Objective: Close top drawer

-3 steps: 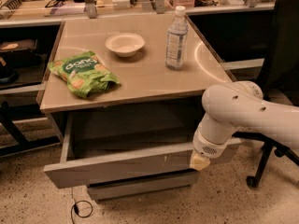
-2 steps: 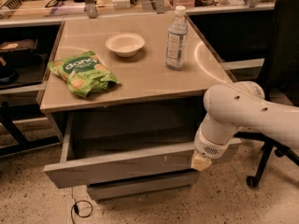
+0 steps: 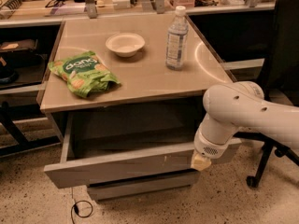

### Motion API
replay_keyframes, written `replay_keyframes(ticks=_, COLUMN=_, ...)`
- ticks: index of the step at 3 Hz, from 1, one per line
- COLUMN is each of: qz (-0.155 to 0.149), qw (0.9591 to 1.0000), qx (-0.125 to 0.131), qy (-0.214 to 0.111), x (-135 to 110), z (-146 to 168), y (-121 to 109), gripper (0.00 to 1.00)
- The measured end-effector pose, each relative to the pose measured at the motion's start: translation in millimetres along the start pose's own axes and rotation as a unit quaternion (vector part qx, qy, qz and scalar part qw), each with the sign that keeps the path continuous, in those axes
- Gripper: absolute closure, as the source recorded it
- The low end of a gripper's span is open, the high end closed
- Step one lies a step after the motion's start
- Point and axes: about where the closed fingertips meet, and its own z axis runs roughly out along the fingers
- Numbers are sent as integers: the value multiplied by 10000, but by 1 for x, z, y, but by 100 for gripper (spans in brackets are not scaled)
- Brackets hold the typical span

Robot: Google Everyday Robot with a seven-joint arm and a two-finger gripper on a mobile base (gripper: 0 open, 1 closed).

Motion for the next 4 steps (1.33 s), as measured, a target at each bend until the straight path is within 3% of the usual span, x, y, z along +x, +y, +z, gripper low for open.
replay_keyframes(ticks=1, qz=0, qw=10000, qx=0, qy=0, x=0, z=0, y=0, gripper=11)
replay_keyframes(ticks=2, qz=0, qw=10000, qx=0, qy=0, x=0, z=0, y=0, gripper=0)
replay_keyframes(ticks=3, qz=0, qw=10000, qx=0, qy=0, x=0, z=0, y=0, gripper=0)
replay_keyframes(ticks=4, qz=0, qw=10000, qx=0, qy=0, x=0, z=0, y=0, gripper=19)
